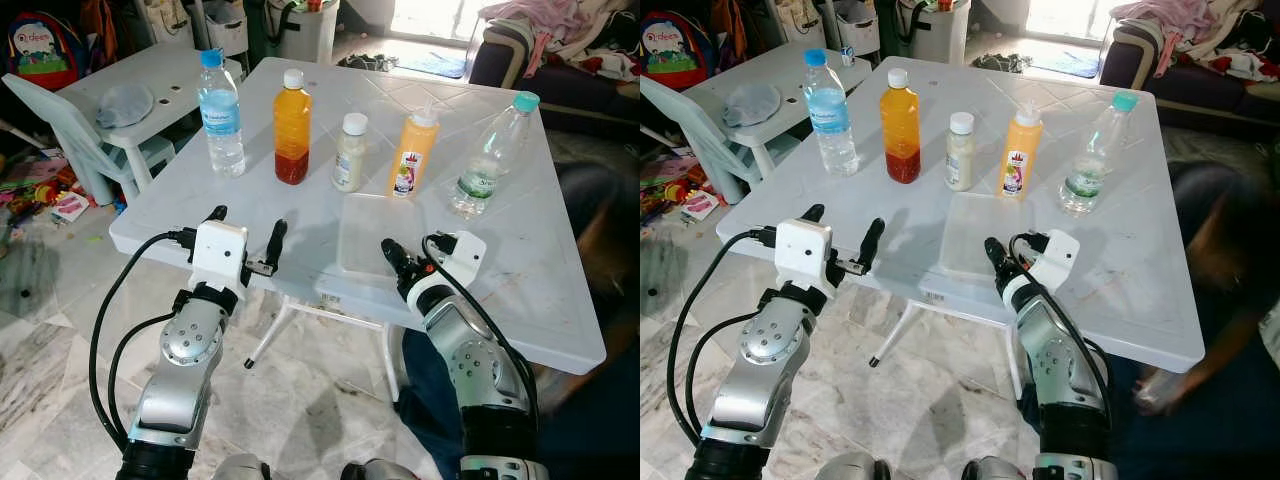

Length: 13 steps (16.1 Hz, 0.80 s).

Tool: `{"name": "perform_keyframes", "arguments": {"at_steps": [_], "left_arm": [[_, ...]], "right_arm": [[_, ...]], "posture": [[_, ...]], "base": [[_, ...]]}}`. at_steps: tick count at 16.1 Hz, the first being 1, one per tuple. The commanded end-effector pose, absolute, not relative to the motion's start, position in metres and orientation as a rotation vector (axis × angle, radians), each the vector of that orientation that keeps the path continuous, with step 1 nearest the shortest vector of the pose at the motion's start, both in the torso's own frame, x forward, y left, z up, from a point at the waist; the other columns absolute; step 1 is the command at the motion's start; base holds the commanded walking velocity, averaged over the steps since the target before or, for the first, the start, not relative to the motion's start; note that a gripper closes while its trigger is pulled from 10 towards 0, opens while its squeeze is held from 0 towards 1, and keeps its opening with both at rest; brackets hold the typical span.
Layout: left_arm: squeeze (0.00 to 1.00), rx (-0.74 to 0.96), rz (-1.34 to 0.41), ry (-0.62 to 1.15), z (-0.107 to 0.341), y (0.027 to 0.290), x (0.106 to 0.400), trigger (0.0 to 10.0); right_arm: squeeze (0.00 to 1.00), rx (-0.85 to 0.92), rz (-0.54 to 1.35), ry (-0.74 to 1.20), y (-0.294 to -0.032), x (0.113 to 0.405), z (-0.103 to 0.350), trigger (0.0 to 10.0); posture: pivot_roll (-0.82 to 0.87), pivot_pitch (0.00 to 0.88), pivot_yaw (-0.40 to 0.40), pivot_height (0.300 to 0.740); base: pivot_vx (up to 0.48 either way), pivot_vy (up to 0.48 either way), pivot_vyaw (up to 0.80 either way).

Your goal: Restocking fridge

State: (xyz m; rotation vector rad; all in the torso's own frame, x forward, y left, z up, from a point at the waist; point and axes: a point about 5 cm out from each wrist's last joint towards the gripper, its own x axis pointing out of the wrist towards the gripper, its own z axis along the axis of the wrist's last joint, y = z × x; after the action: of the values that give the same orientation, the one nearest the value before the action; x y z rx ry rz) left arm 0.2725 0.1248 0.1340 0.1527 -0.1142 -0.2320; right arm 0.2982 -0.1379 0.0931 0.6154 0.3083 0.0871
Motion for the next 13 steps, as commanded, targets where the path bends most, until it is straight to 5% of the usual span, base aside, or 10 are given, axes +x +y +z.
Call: {"name": "perform_keyframes", "arguments": {"at_steps": [1,10,11,12,13], "left_arm": [[0.0,0.159,-0.243,-0.127,0.139,0.122,0.274,10.0],[0.0,0.159,-0.165,-0.082,0.138,0.134,0.28,10.0],[0.0,0.164,-0.134,-0.075,0.141,0.139,0.279,10.0],[0.0,0.165,-0.107,-0.069,0.141,0.144,0.277,10.0],[0.0,0.165,-0.098,-0.068,0.141,0.145,0.276,10.0]], "right_arm": [[0.0,0.613,0.046,0.366,-0.142,0.296,0.083,0.0],[0.0,0.613,0.037,0.345,-0.144,0.301,0.089,0.0],[0.0,0.606,0.049,0.323,-0.143,0.303,0.095,1.3],[0.0,0.592,0.065,0.303,-0.143,0.303,0.1,8.9],[0.0,0.583,0.071,0.298,-0.143,0.302,0.101,8.9]], "posture": [[0.11,0.03,-0.027,0.74],[0.11,0.046,-0.025,0.74],[0.13,0.056,-0.02,0.74],[0.13,0.063,-0.026,0.74],[0.12,0.062,-0.028,0.74]], "base": [[0.0,0.0,0.0],[0.0,0.0,0.0],[0.0,0.0,0.0],[0.0,0.0,0.0],[0.0,0.0,0.0]]}}
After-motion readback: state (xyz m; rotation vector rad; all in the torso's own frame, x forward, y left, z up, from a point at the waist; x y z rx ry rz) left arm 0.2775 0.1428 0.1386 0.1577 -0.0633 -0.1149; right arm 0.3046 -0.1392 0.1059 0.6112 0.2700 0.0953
